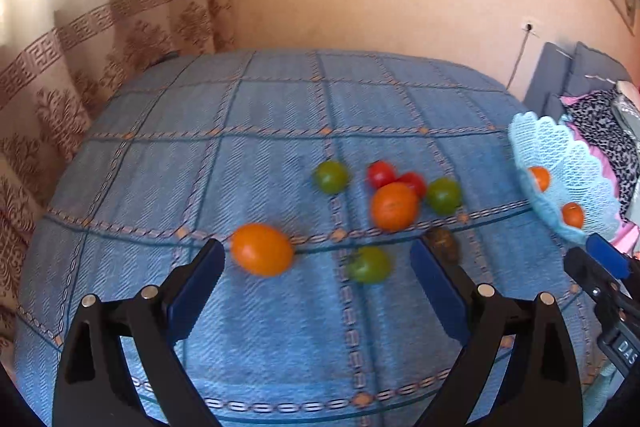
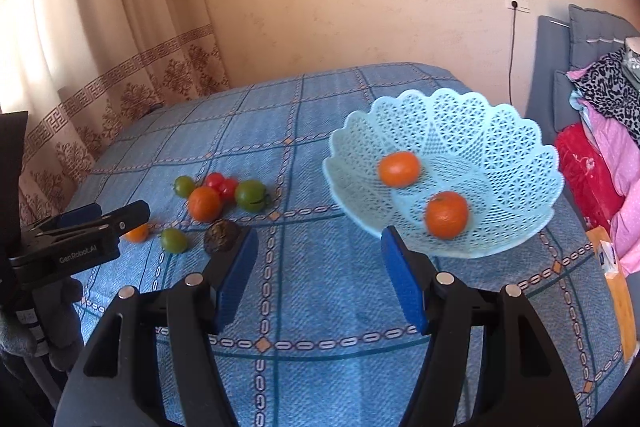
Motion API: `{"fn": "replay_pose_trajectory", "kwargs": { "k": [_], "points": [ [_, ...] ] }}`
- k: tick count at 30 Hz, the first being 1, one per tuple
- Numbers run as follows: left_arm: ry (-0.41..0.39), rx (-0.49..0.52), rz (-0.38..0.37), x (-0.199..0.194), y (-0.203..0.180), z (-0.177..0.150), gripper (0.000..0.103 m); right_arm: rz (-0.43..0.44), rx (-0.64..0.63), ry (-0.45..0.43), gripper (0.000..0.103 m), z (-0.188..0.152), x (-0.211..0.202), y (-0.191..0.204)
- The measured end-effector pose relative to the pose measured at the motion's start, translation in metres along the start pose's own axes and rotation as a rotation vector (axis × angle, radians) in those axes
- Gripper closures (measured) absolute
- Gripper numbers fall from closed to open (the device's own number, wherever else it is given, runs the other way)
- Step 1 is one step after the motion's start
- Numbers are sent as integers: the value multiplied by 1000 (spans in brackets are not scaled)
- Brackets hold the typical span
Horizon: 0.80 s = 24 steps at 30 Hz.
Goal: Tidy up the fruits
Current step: 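Move the left gripper to the oval orange and grasp it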
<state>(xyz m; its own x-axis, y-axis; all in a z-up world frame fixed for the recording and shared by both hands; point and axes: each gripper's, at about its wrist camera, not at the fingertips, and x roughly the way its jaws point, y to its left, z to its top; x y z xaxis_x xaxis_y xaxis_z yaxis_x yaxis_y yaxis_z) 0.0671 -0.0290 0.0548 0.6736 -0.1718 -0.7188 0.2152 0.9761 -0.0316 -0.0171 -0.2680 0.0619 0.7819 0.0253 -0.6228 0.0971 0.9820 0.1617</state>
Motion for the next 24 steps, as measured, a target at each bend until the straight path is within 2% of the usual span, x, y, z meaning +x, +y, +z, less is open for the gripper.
{"fn": "replay_pose_trajectory", "kwargs": {
  "k": [10,18,21,23,24],
  "points": [
    [36,-50,37,19,28,-8,10,36,-68,56,37,-12,18,31],
    [65,-51,40,42,36,0,31,62,-83,102,37,-18,34,42],
    [80,-44,27,52,36,1,44,83,-75,128,37,-19,42,42],
    [93,-38,20,57,35,0,59,97,-71,143,37,-19,47,44],
    [83,-36,20,56,35,-1,60,106,-70,151,37,-19,49,44]
  ]
}}
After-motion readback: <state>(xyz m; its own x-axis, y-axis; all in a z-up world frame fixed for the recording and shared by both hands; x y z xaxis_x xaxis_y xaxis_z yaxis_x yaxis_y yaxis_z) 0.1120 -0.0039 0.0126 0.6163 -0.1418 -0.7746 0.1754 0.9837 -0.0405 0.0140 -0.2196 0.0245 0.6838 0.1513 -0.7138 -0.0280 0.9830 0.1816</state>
